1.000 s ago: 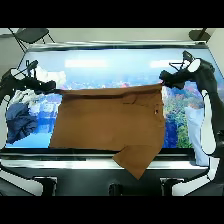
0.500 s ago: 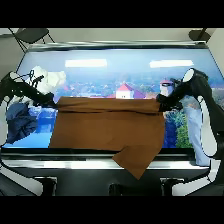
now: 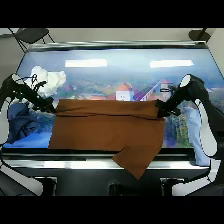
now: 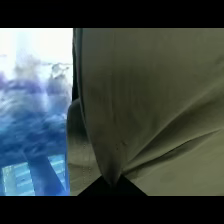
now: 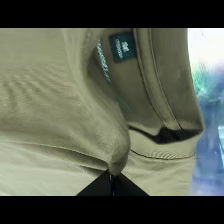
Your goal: Fold the shirts.
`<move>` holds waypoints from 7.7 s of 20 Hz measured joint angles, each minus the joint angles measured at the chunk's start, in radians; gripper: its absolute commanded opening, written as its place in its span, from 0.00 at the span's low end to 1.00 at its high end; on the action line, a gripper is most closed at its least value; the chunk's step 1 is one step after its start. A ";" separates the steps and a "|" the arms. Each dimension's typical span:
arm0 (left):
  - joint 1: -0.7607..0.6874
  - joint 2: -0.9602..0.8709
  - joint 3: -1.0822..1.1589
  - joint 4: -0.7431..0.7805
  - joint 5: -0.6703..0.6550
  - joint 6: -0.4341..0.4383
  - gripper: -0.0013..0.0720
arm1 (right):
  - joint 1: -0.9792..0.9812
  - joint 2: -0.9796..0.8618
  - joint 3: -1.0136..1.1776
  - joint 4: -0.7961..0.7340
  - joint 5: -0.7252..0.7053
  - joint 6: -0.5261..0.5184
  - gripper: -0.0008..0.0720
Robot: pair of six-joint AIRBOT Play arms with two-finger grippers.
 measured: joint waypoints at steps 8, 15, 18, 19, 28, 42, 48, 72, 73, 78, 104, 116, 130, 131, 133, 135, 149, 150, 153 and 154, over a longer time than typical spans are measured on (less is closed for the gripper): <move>0.042 0.044 0.000 0.008 -0.059 -0.050 0.54 | -0.001 0.060 -0.004 -0.035 -0.003 -0.035 0.68; 0.106 0.311 -0.425 0.060 0.006 -0.056 0.55 | -0.002 0.190 -0.151 -0.145 0.058 -0.073 0.67; 0.154 0.418 -0.660 0.082 0.105 -0.023 0.55 | -0.002 0.253 -0.243 -0.159 0.037 -0.080 0.67; 0.174 0.438 -0.715 0.086 0.131 -0.008 0.55 | -0.002 0.273 -0.269 -0.160 0.034 -0.084 0.66; 0.233 0.486 -0.893 0.020 0.252 0.045 0.46 | -0.002 0.344 -0.344 -0.167 0.035 -0.094 0.65; 0.231 0.455 -0.916 -0.024 0.278 0.060 0.06 | 0.000 0.650 -0.890 0.016 -0.189 -0.091 0.69; 0.230 0.455 -0.916 -0.024 0.280 0.063 0.06 | 0.000 0.675 -1.009 0.122 -0.293 -0.111 0.57; 0.118 0.331 -0.366 -0.251 0.343 -0.039 0.05 | 0.000 0.309 -0.227 0.066 -0.349 -0.056 0.05; 0.110 0.293 -0.325 -0.253 0.343 -0.055 0.06 | 0.000 0.252 -0.162 0.066 -0.355 -0.055 0.06; 0.061 0.122 -0.203 -0.252 0.374 -0.096 0.06 | 0.000 0.065 -0.002 0.100 -0.411 -0.047 0.08; -0.027 0.369 -0.109 -0.217 0.341 -0.097 0.83 | -0.308 -0.195 -0.056 0.523 -0.053 -0.410 0.99; -0.337 0.358 -0.171 -0.219 0.411 -0.064 0.06 | -0.158 -0.074 -0.056 0.498 -0.159 -0.347 0.05; -0.776 -0.019 -0.238 -0.719 0.686 -0.005 0.06 | 0.099 0.617 -0.055 0.208 -0.035 -0.050 0.05; -0.807 -0.035 -0.238 -0.791 0.690 0.021 0.06 | 0.100 0.647 -0.055 0.206 -0.019 -0.034 0.05; -0.869 -0.066 -0.238 -0.897 0.706 0.050 0.06 | 0.104 0.692 -0.056 0.201 0.010 -0.011 0.05; -0.917 -0.085 -0.237 -0.970 0.719 0.081 0.06 | 0.106 0.715 -0.056 0.201 0.021 0.001 0.05; -0.275 0.404 -0.233 -0.518 0.603 0.025 0.06 | 0.395 0.242 -0.055 0.485 -0.408 -0.113 0.05; -0.235 0.446 -0.233 -0.508 0.599 0.024 0.06 | 0.423 0.185 -0.054 0.542 -0.456 -0.133 0.06; -0.159 0.551 -0.233 -0.484 0.579 0.020 0.06 | 0.475 0.045 -0.054 0.678 -0.578 -0.166 0.18; -0.146 0.574 -0.233 -0.480 0.576 0.020 0.06 | 0.484 0.006 -0.054 0.722 -0.607 -0.171 0.76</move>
